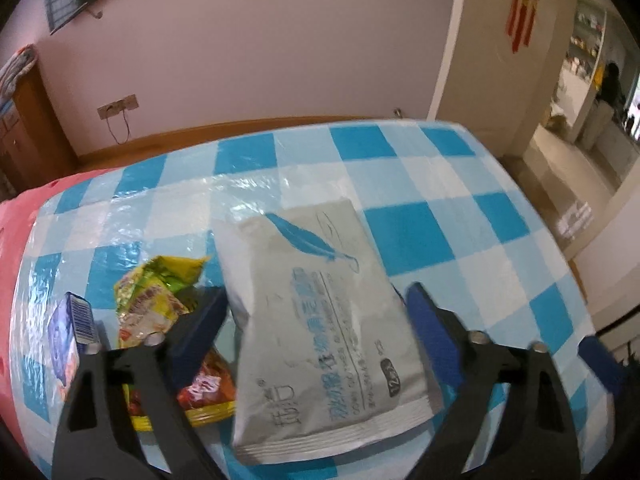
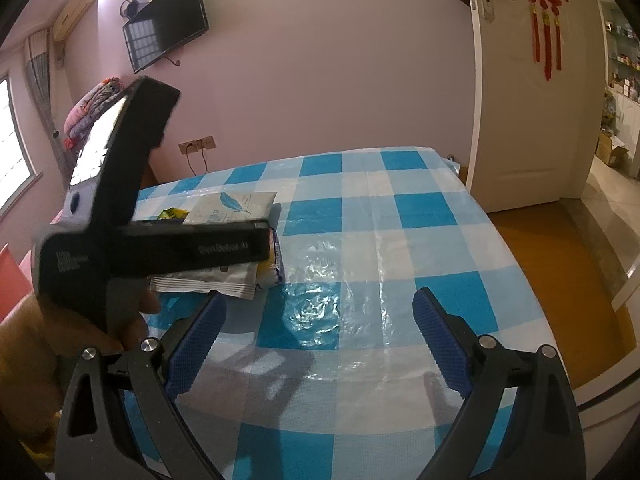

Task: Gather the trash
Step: 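Close the left tool on the large white-grey bag and lift it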

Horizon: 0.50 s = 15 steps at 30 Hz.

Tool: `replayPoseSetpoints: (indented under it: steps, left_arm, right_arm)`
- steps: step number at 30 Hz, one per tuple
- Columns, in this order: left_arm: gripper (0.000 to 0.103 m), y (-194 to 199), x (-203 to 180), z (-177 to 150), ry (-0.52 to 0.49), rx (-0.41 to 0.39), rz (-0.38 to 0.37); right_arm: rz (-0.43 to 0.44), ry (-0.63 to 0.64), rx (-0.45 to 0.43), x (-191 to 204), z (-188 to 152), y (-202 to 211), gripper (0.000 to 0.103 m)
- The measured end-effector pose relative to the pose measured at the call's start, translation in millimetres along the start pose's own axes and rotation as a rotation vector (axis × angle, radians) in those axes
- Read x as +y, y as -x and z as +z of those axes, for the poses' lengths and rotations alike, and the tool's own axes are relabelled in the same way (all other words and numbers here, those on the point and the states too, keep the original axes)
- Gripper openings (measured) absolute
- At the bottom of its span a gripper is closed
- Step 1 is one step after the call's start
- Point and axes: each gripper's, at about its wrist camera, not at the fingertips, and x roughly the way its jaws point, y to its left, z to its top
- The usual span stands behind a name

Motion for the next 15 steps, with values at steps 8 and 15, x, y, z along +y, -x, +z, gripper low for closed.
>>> replayPoseSetpoints:
  steps: [8, 15]
  left_arm:
    - [0.073, 3.4, -5.0, -7.8, 0.001, -0.015, -0.006]
    - [0.072, 8.3, -4.3, -14.3, 0.005, -0.020, -0.015]
  right_arm:
    - [-0.003, -0.003, 0.005, -2.5, -0.8, -0.2, 0.093]
    - [-0.015, -0.006, 0.022, -7.3, -1.0, -0.6, 0.093]
